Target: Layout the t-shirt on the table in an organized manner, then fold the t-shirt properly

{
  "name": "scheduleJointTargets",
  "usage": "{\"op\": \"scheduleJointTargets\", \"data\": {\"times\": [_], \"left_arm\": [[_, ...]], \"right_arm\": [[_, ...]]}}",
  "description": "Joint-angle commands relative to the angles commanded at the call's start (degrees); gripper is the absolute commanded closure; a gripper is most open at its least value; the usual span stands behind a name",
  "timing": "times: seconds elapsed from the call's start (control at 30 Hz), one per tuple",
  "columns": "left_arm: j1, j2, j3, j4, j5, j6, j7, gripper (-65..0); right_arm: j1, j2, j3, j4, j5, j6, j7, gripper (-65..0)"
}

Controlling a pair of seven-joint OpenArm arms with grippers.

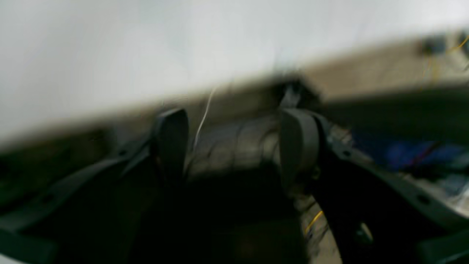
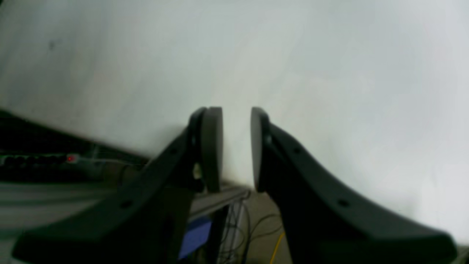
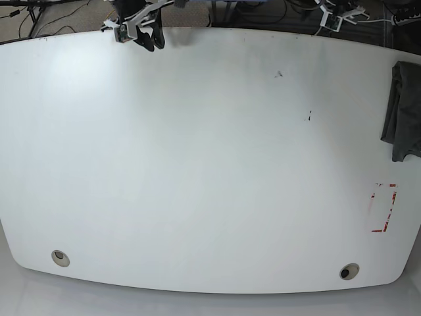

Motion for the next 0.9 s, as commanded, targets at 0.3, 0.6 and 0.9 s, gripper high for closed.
{"op": "scheduleJointTargets", "data": {"times": [0.3,0.6,0.9], "left_arm": [[6.0,0.0,0.3,-4.4,0.1,0.0,0.3,-36.0],[-5.7,0.0,2.3,-18.6,0.5,0.0,0.4,-36.0],[-21.5,0.0,5.7,-37.8,0.6,0.1,4.4,-36.0]], "right_arm": [[-10.7,0.1,-0.3,-1.6,0.6,0.00,-0.3,-12.2],[-6.6,0.2,-0.1,-16.6,-3.4,0.00,0.1,-12.2],[4.9,3.3,-0.1,-34.8,-7.3,-0.53,0.1,-12.0]]}}
